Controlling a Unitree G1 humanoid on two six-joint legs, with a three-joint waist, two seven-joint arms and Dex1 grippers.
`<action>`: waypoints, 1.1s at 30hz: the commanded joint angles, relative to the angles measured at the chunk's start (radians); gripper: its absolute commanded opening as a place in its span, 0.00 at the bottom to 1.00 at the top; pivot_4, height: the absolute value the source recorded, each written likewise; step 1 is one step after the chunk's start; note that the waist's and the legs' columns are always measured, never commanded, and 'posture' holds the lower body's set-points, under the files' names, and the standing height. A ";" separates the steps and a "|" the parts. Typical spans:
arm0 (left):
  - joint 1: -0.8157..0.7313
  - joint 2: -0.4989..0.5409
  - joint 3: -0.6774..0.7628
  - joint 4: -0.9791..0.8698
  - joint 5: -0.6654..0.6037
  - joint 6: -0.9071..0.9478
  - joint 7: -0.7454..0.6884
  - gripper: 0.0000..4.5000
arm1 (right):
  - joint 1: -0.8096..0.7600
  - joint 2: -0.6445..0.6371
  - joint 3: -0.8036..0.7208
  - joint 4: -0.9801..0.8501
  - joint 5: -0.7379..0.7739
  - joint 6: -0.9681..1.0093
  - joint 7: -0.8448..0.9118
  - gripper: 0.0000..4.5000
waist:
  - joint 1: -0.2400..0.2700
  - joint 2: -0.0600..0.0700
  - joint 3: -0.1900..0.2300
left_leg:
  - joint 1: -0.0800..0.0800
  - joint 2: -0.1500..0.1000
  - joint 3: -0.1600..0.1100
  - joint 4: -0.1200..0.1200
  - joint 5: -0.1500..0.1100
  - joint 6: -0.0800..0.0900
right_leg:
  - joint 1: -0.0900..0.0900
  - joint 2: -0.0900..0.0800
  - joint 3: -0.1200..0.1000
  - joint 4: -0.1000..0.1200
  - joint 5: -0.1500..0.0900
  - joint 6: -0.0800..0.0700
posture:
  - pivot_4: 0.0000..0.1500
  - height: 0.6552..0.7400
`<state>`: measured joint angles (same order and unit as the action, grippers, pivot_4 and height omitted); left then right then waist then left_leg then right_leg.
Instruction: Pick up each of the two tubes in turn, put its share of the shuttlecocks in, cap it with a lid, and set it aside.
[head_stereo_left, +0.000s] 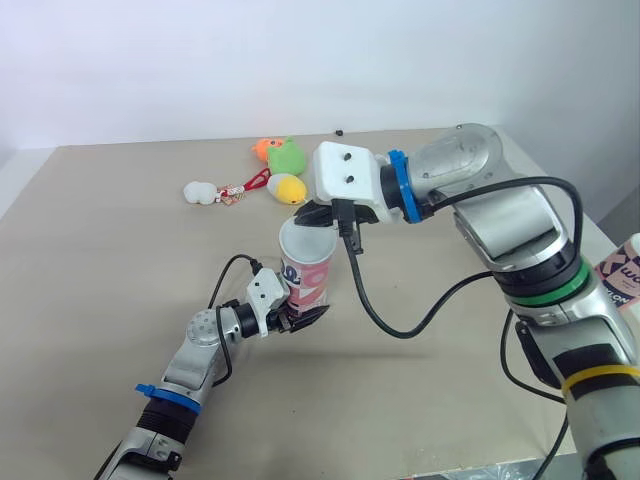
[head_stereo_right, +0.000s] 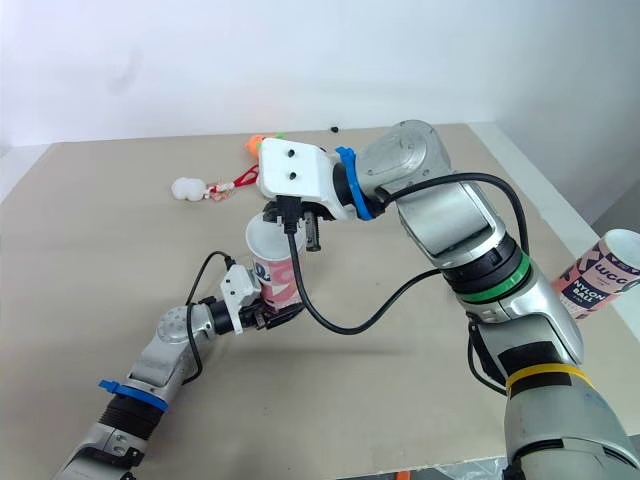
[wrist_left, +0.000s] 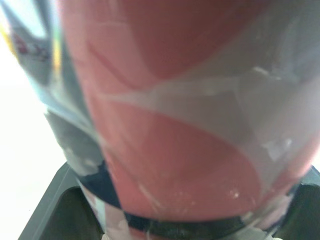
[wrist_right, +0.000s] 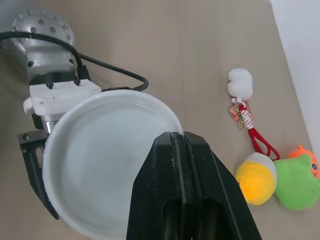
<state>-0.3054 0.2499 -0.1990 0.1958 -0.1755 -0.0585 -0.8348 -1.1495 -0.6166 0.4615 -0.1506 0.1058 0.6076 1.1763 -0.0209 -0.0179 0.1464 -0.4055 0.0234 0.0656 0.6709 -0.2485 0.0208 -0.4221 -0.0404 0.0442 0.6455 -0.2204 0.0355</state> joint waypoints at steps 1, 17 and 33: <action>0.030 0.006 -0.018 0.034 0.022 0.033 0.007 0.75 | -0.002 0.007 -0.003 -0.009 -0.016 -0.021 0.011 0.01 | 0.000 0.000 0.000 | 0.000 0.000 0.000 0.000 0.000 0.000 | 0.000 0.000 0.000 0.000 0.000 0.000 | 1.00 1.00; 0.031 0.009 -0.018 0.032 0.023 0.038 0.006 0.75 | 0.024 0.016 0.008 -0.021 -0.055 -0.050 0.032 0.01 | 0.000 0.000 0.000 | 0.000 0.000 0.000 -0.001 0.000 0.000 | 0.000 0.000 0.000 0.000 -0.001 0.000 | 1.00 1.00; 0.030 0.009 -0.018 0.027 0.025 0.044 0.007 0.75 | 0.046 0.066 -0.009 -0.005 -0.053 -0.058 0.016 0.01 | -0.001 0.000 0.000 | 0.000 0.000 0.000 -0.001 0.000 0.000 | 0.000 0.000 0.000 0.000 -0.001 -0.002 | 1.00 1.00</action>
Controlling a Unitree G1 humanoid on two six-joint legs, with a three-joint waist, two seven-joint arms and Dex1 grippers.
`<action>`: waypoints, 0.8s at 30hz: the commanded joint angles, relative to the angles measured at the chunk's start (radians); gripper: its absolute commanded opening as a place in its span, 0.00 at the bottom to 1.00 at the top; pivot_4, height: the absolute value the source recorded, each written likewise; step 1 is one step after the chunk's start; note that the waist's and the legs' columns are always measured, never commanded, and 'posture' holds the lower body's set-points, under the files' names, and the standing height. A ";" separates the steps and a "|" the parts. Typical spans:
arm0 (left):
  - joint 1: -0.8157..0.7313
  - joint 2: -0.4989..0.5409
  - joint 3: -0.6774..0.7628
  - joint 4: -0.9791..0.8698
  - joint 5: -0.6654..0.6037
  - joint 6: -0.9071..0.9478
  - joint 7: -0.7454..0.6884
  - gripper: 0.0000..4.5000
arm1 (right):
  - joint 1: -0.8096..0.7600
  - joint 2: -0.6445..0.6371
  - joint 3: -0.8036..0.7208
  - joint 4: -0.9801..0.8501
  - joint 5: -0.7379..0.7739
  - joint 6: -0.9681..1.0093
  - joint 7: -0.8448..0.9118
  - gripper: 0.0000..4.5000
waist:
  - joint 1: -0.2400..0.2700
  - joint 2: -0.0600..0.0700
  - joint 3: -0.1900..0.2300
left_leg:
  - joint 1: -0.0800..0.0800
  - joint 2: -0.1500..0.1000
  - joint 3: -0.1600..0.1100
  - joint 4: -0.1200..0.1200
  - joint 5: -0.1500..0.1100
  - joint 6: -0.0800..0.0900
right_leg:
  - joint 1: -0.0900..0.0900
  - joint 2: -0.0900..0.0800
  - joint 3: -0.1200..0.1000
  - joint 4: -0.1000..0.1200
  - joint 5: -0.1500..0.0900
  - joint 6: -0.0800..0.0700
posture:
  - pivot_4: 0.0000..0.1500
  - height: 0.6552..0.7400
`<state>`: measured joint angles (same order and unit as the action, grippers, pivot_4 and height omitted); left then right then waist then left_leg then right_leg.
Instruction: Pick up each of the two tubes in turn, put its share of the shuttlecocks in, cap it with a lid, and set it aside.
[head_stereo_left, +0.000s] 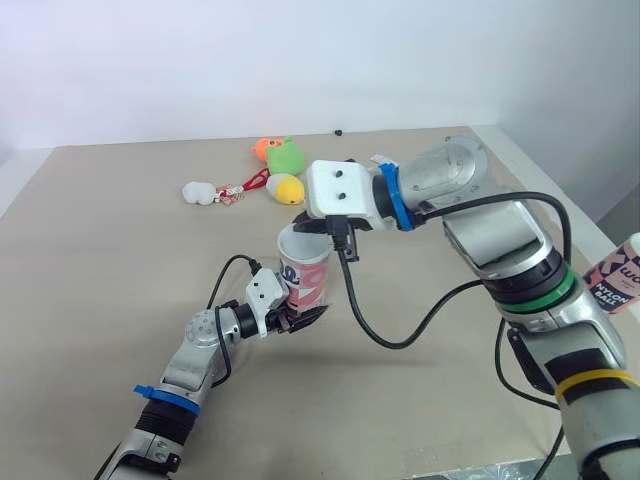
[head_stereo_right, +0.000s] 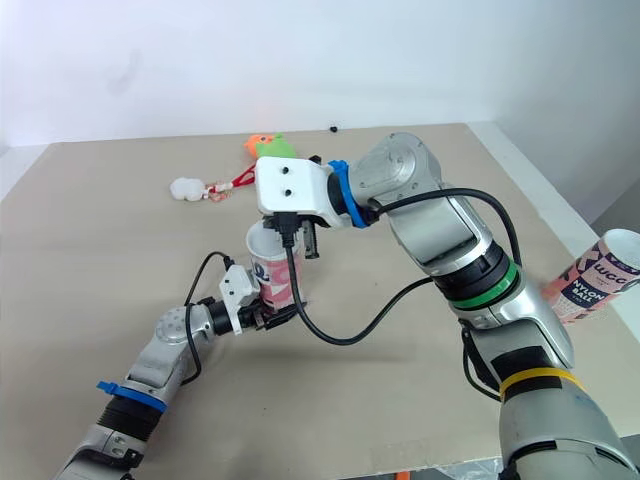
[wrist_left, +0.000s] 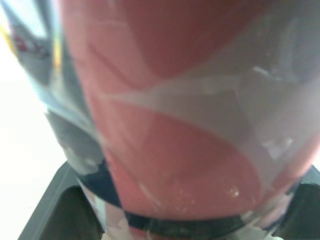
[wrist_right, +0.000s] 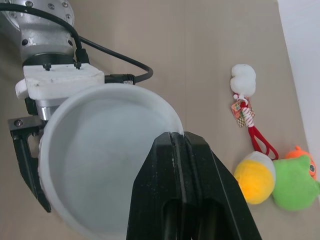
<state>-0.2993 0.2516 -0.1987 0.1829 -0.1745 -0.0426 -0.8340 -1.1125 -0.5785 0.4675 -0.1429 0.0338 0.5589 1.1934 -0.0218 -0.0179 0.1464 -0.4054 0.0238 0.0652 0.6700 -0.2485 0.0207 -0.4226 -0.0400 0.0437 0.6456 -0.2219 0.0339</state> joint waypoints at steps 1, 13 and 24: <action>0.024 0.007 -0.018 0.040 0.024 0.028 0.007 0.75 | 0.014 0.036 -0.018 -0.012 0.025 -0.007 -0.002 0.01 | 0.000 0.000 0.000 | 0.000 0.000 0.000 0.000 0.000 0.000 | 0.000 0.000 0.000 0.000 0.000 0.000 | 1.00 1.00; 0.031 0.008 -0.019 0.031 0.024 0.031 0.007 0.75 | 0.139 0.094 -0.037 0.004 0.021 -0.032 -0.030 0.01 | 0.000 0.000 -0.001 | 0.001 0.001 0.000 0.000 0.000 0.000 | 0.001 0.001 0.000 0.000 0.000 0.000 | 1.00 1.00; 0.032 0.008 -0.021 0.028 0.027 0.034 0.003 0.75 | 0.175 0.156 -0.112 0.003 0.057 -0.050 -0.072 0.01 | -0.001 0.001 -0.003 | 0.003 0.002 0.000 0.000 0.000 0.000 | 0.002 0.003 0.000 0.000 0.000 -0.001 | 1.00 1.00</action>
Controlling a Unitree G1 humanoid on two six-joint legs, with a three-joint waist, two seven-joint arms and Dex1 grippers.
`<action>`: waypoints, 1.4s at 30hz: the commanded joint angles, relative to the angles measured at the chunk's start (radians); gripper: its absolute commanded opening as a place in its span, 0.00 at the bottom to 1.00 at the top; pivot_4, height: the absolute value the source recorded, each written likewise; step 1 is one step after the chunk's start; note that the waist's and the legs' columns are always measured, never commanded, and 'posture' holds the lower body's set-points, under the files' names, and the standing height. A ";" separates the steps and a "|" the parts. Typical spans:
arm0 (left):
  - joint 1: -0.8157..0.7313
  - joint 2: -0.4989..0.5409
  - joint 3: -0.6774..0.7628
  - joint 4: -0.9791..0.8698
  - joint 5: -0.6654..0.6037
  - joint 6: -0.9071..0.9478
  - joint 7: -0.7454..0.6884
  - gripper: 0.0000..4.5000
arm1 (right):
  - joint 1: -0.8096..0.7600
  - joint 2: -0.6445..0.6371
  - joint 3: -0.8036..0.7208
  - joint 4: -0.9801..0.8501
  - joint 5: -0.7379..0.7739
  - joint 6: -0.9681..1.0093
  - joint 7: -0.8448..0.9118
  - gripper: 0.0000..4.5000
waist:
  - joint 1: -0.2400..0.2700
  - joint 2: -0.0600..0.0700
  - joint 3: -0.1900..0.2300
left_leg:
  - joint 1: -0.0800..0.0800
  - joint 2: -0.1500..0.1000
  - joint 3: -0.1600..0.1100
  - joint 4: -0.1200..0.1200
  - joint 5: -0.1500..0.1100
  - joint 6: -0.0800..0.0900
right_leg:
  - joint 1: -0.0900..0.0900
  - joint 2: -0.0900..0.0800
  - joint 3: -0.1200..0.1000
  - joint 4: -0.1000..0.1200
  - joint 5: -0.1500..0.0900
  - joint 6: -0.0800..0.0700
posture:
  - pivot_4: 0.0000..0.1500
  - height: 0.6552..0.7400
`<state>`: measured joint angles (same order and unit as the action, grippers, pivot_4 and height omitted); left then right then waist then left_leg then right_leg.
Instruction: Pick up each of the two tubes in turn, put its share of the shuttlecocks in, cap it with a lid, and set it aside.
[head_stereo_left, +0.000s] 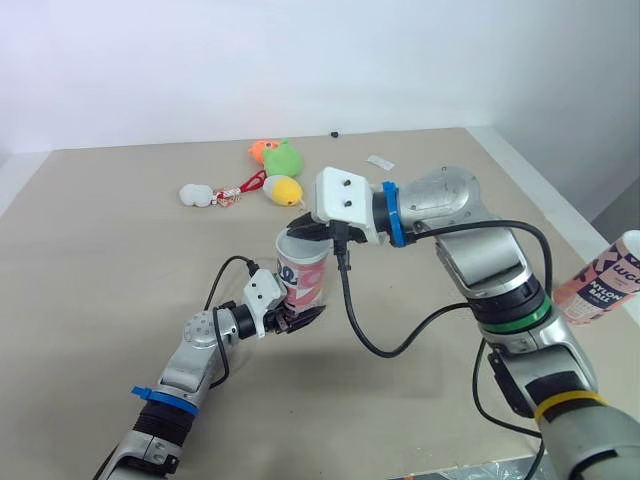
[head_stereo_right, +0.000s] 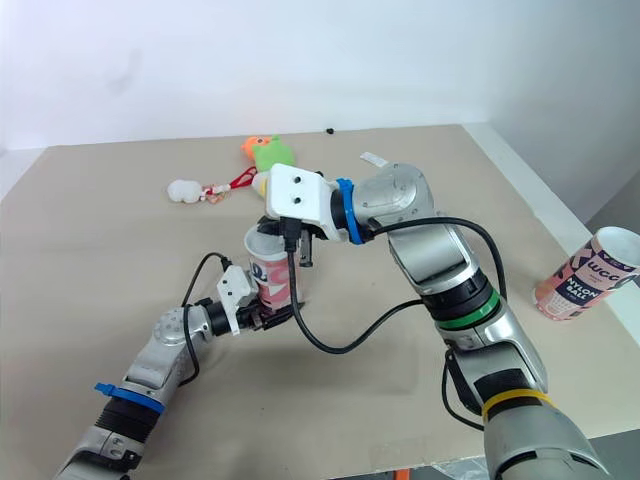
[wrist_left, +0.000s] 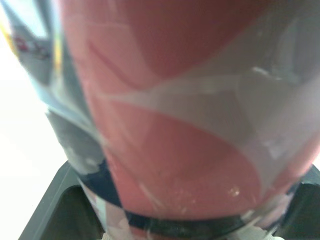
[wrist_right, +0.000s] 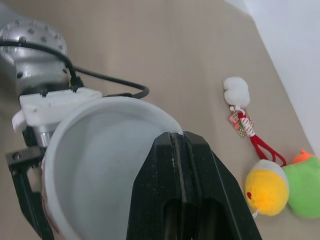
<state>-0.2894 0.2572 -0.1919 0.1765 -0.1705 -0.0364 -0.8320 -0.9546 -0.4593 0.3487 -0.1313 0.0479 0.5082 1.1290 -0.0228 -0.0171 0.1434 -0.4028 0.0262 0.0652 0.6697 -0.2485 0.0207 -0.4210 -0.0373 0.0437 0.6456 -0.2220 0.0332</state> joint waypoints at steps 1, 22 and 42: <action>0.022 0.003 -0.027 0.035 0.023 0.028 0.001 0.75 | 0.024 0.039 0.002 -0.010 0.044 -0.004 -0.012 0.01 | 0.000 0.000 0.000 | 0.000 0.000 0.000 0.000 0.000 0.000 | 0.000 0.000 0.000 0.000 0.000 0.000 | 1.00 1.00; 0.024 0.004 -0.024 0.032 0.026 0.031 -0.006 0.75 | 0.142 0.039 0.024 0.019 -0.004 -0.126 -0.062 0.01 | 0.000 0.000 -0.004 | 0.001 0.001 0.000 -0.001 0.000 0.000 | 0.000 0.002 0.000 0.000 -0.002 0.000 | 1.00 1.00; 0.025 0.004 -0.024 0.028 0.026 0.034 -0.008 0.75 | 0.195 0.061 0.048 0.038 -0.047 -0.184 -0.055 0.01 | 0.000 -0.006 -0.014 | 0.018 0.003 0.000 -0.014 0.000 0.000 | 0.010 -0.001 0.000 -0.001 -0.010 -0.004 | 1.00 1.00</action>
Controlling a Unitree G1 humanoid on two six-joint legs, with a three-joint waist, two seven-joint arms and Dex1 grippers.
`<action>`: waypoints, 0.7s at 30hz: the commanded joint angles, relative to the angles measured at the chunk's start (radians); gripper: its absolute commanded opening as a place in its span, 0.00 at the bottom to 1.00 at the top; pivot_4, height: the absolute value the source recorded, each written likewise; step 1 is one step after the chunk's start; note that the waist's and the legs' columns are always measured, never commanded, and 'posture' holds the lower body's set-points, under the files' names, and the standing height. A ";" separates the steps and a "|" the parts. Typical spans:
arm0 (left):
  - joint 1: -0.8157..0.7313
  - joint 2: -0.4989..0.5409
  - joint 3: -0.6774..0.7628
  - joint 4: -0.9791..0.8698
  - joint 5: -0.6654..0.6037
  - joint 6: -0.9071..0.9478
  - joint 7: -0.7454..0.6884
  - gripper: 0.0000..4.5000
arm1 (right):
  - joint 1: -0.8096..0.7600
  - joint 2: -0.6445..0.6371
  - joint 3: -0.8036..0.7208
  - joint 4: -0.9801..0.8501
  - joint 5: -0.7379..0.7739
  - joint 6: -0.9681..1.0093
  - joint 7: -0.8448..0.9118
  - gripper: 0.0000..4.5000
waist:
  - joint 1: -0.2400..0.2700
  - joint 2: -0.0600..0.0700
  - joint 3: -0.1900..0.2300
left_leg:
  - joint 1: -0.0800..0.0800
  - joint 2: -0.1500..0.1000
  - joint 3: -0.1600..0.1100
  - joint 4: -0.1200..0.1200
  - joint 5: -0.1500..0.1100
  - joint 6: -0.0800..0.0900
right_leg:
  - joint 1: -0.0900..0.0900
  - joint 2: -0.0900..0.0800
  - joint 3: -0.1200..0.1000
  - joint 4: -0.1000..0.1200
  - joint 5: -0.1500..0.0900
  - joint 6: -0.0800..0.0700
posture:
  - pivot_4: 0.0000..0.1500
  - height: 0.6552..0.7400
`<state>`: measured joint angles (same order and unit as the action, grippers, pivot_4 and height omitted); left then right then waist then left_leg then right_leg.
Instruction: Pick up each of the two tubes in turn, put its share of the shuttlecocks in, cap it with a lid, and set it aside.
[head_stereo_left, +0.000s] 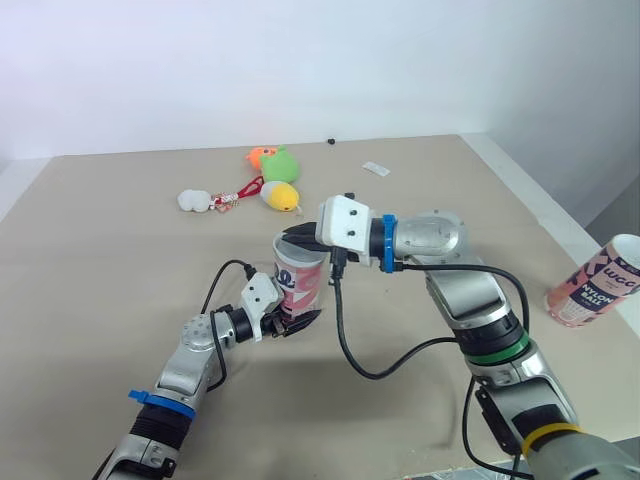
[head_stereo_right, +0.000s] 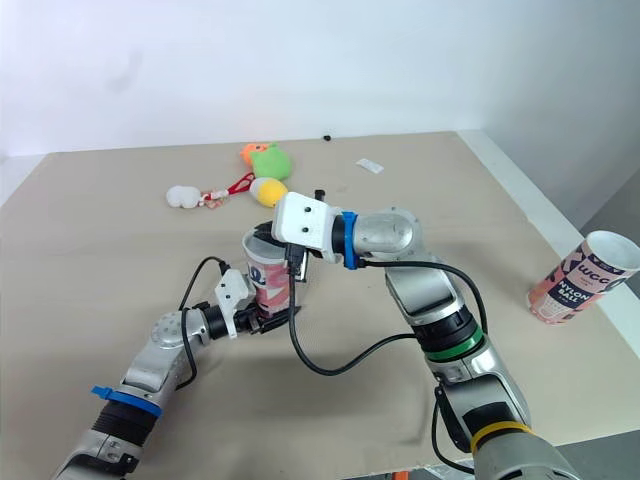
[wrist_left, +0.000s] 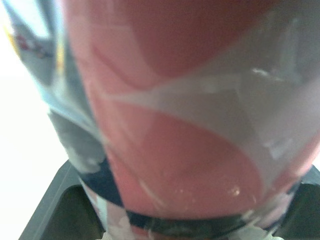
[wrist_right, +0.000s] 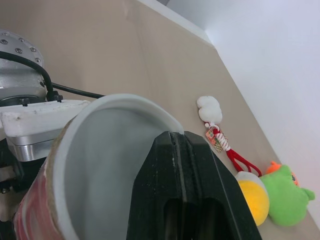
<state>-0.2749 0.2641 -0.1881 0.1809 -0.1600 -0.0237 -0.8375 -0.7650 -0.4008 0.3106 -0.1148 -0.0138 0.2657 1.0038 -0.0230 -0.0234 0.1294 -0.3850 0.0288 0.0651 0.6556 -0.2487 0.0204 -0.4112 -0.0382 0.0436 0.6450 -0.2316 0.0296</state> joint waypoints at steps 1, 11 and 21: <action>0.010 -0.003 -0.028 0.024 0.016 0.022 -0.003 0.75 | -0.010 -0.001 0.075 0.013 0.027 0.075 0.079 0.01 | 0.000 0.000 0.000 | 0.000 0.000 0.000 0.000 0.000 0.000 | 0.000 0.000 0.000 0.000 0.000 0.000 | 1.00 1.00; 0.012 -0.005 -0.029 0.023 0.014 0.023 -0.003 0.75 | -0.178 -0.055 -0.008 -0.044 0.133 0.238 0.136 0.87 | 0.003 0.000 0.001 | -0.008 -0.001 -0.001 -0.001 -0.001 -0.001 | -0.005 -0.004 -0.004 -0.003 0.002 -0.006 | 1.00 1.00; 0.015 -0.008 -0.033 0.023 0.014 0.023 -0.002 0.75 | -0.315 -0.144 -0.046 -0.040 0.222 0.318 0.208 0.41 | 0.005 -0.001 0.003 | -0.018 -0.002 -0.003 -0.001 -0.001 -0.001 | -0.012 -0.005 -0.006 -0.005 0.003 -0.004 | 1.00 1.00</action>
<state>-0.2774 0.2535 -0.1998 0.1618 -0.1657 -0.0244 -0.8436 -1.0658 -0.5300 0.2770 -0.1257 0.1897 0.5755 1.1880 -0.0181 -0.0243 0.1324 -0.4035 0.0262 0.0622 0.6549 -0.2493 0.0193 -0.4233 -0.0429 0.0375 0.6395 -0.2285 0.0256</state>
